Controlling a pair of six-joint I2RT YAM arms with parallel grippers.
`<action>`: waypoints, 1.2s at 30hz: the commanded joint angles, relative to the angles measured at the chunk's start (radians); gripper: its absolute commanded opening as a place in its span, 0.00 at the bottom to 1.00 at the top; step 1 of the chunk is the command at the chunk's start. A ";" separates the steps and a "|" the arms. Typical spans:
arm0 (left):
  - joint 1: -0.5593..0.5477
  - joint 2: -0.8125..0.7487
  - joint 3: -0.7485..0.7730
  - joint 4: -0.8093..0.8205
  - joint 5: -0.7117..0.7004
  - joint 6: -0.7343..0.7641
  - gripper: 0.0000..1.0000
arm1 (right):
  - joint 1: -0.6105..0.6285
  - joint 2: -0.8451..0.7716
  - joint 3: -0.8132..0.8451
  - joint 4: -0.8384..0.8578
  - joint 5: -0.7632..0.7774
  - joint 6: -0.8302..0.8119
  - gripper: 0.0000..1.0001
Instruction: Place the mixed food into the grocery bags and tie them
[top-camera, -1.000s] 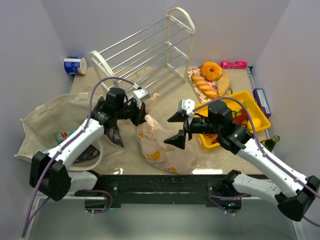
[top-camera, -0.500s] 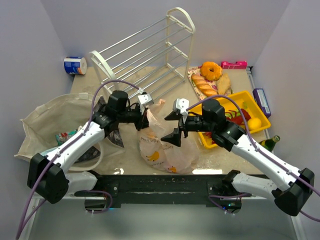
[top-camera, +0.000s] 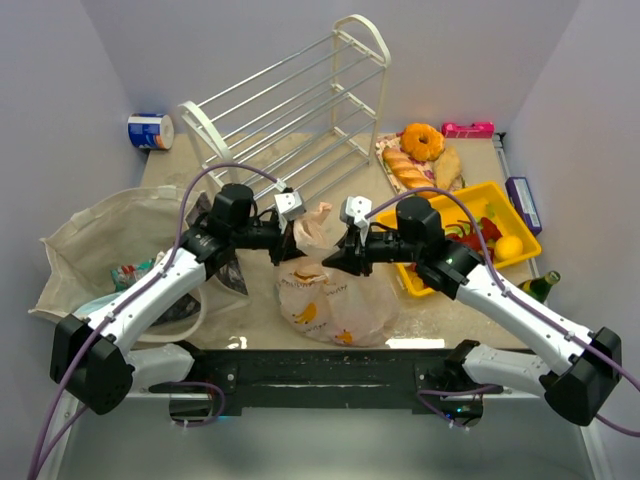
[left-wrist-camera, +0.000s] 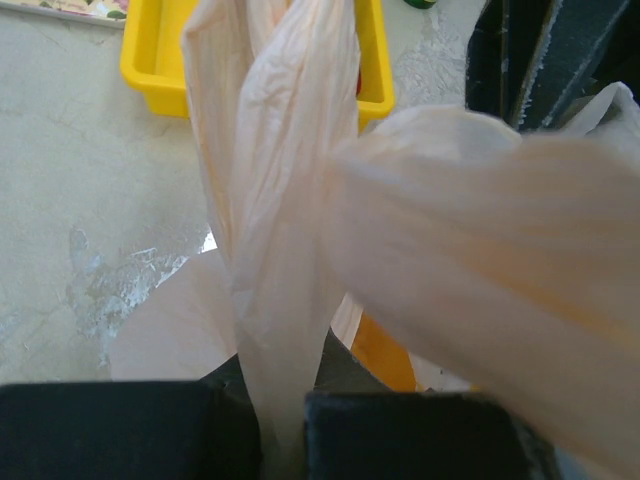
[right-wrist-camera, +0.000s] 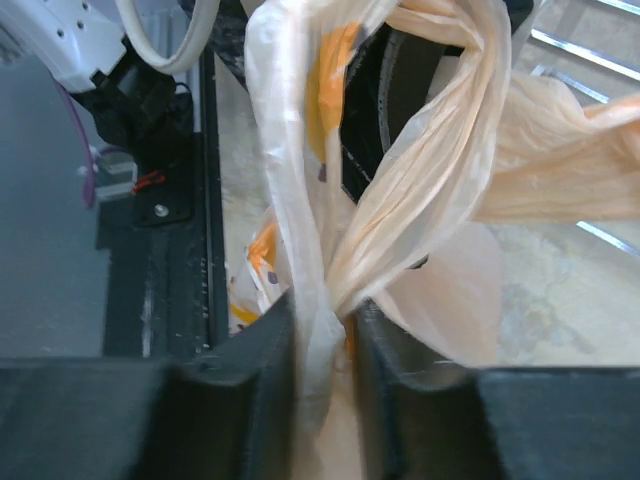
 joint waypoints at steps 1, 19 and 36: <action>-0.006 -0.032 -0.003 0.017 0.021 0.028 0.00 | -0.004 -0.019 -0.005 0.030 0.007 0.029 0.11; -0.005 -0.170 0.005 -0.078 0.006 0.098 0.92 | -0.005 0.022 0.085 -0.039 0.044 -0.022 0.00; -0.006 -0.089 0.072 -0.115 0.122 0.117 1.00 | -0.002 0.201 0.304 -0.284 0.051 -0.161 0.00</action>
